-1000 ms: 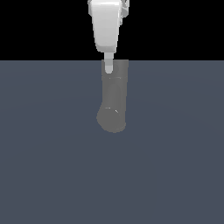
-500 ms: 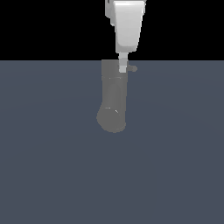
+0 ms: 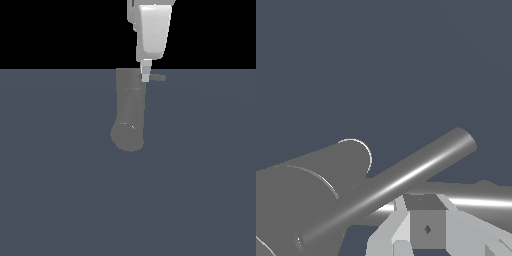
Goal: Turn on the faucet by rotating a designated handle.
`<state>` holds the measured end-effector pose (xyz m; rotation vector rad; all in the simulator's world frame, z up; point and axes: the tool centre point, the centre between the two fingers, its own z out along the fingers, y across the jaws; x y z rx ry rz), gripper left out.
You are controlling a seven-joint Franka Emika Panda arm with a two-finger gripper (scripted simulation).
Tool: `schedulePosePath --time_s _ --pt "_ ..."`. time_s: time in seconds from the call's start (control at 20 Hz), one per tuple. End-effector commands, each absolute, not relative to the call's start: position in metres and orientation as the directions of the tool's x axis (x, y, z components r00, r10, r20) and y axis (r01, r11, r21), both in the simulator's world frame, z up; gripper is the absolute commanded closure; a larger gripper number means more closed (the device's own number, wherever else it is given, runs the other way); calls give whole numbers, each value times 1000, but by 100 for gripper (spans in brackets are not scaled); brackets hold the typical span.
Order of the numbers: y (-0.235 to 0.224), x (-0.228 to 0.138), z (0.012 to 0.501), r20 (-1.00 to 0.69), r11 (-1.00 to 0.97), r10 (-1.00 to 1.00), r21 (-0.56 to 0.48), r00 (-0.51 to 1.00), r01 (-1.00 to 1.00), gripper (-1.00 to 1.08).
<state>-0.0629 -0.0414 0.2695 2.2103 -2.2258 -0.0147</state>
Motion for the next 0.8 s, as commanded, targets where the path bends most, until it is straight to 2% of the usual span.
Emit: schedulePosePath --time_s 0.0,0.75 --pt "-64 -54 270 0 38 -999 0 -38 -999 108" --pt "-102 -28 270 0 57 -998 0 -57 -998 108"
